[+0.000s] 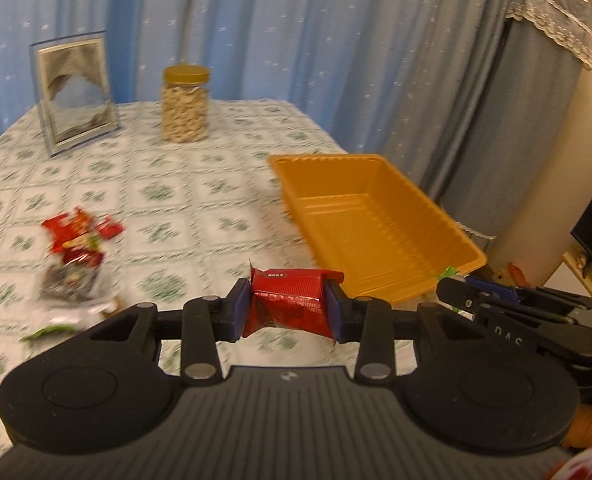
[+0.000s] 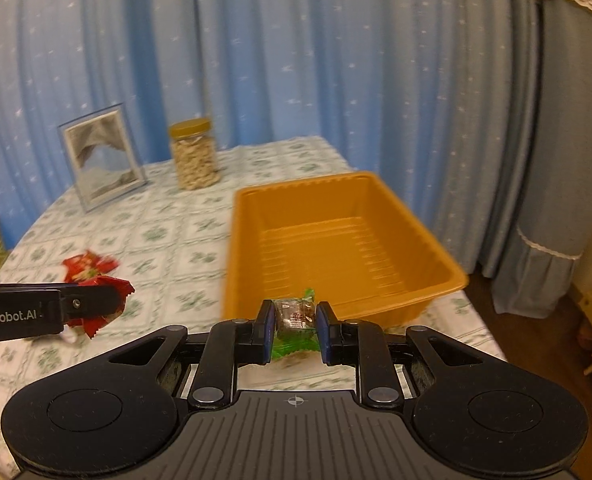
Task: Organize snacks
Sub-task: 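Carry the red packet and green candy over the orange tray with both tools, then open both tools to drop the red packet and green candy into the tray, then move both tools back toward the snack pile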
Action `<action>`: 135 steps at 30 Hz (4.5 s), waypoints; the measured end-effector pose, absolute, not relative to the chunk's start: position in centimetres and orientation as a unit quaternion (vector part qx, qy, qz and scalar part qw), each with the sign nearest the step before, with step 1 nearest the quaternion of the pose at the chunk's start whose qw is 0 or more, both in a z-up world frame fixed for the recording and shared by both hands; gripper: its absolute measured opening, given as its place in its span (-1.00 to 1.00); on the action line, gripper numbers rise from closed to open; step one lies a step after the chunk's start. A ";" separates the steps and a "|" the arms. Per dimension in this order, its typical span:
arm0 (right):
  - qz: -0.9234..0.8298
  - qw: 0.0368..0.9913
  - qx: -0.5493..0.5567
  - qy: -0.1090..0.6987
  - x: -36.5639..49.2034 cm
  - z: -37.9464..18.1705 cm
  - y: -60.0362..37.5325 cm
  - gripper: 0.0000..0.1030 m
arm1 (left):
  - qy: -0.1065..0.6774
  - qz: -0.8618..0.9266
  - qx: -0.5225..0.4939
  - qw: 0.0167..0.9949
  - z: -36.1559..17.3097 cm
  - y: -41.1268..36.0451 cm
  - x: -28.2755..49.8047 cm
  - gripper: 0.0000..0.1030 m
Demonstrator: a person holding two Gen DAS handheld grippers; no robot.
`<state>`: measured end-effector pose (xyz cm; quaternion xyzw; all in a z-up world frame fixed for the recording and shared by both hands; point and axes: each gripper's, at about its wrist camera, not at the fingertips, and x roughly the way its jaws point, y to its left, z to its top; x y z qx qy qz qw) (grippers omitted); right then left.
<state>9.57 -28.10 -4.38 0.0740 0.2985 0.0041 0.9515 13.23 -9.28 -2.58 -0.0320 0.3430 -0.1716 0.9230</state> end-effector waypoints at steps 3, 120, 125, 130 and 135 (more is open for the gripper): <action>-0.007 0.952 0.075 0.296 10.1 -4.1 -29.5 -0.57 | 0.341 -0.184 -0.028 0.922 -2.3 -10.9 14.0 -0.30; 0.024 0.941 0.094 0.326 4.6 0.4 -24.2 0.21 | 0.327 -0.079 -0.046 0.941 0.9 -1.3 4.9 0.47; 0.038 0.940 0.092 0.326 5.0 0.2 -23.2 0.21 | 0.329 -0.065 -0.043 0.941 0.5 -0.1 4.9 0.49; 0.059 0.938 0.085 0.331 5.8 -0.4 -21.7 0.21 | 0.336 -0.044 -0.051 0.940 -0.4 1.7 5.2 0.49; 0.076 0.937 0.079 0.333 6.6 -0.9 -20.2 0.21 | 0.336 -0.023 -0.051 0.940 -0.9 3.6 5.8 0.50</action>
